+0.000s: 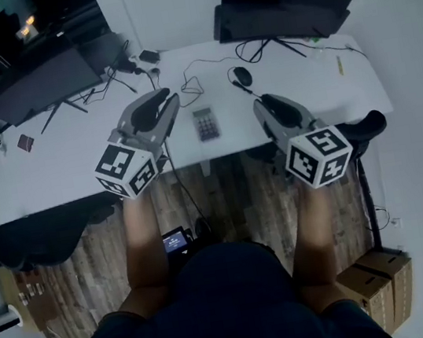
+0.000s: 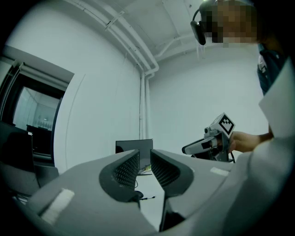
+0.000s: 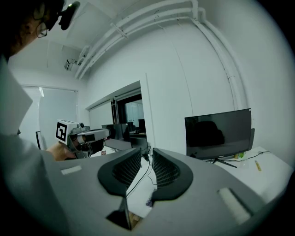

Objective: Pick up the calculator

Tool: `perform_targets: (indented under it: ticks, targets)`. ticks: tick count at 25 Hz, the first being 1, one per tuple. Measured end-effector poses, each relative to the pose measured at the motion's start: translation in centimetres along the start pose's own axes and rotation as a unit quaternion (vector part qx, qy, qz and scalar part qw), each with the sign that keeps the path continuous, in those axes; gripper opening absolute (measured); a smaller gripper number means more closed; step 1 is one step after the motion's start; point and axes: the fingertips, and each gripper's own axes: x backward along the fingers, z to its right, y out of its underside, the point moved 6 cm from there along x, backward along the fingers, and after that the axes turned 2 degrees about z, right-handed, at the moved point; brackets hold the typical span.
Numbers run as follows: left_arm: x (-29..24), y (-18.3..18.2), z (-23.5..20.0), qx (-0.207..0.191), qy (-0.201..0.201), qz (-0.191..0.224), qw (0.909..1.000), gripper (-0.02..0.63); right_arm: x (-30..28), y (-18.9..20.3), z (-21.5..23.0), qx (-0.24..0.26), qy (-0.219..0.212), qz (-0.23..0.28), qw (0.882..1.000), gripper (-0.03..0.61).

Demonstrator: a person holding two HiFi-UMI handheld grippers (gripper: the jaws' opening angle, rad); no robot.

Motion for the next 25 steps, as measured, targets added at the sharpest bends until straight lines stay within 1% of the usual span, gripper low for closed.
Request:
perform_targets:
  ticks: [5, 9, 13, 18, 25]
  targets:
    - [0.2, -0.3, -3.2, 0.004, 0.010, 0.011, 0.9999, 0.071, -2.5, -1.0, -1.0, 0.005, 0.014, 0.001, 1.000, 0.074]
    - [0.3, 0.1, -5.5, 0.012, 0.012, 0.020, 0.9996, 0.071, -4.6, -1.1, -1.9, 0.012, 0.016, -0.007, 1.000, 0.074]
    - [0.6, 0.6, -7.2, 0.023, 0.009, 0.021, 0.9995, 0.071, -6.5, -1.2, -2.2, 0.014, 0.014, -0.019, 1.000, 0.074]
    - [1.1, 1.7, -9.3, 0.030, -0.010, 0.013, 0.9994, 0.071, -9.5, -1.1, -1.7, 0.011, -0.003, -0.029, 0.999, 0.074]
    - [1.1, 2.7, -12.8, 0.031, -0.060, -0.003, 0.9977, 0.071, -14.8, -1.3, -0.1, 0.007, -0.048, -0.034, 0.998, 0.074]
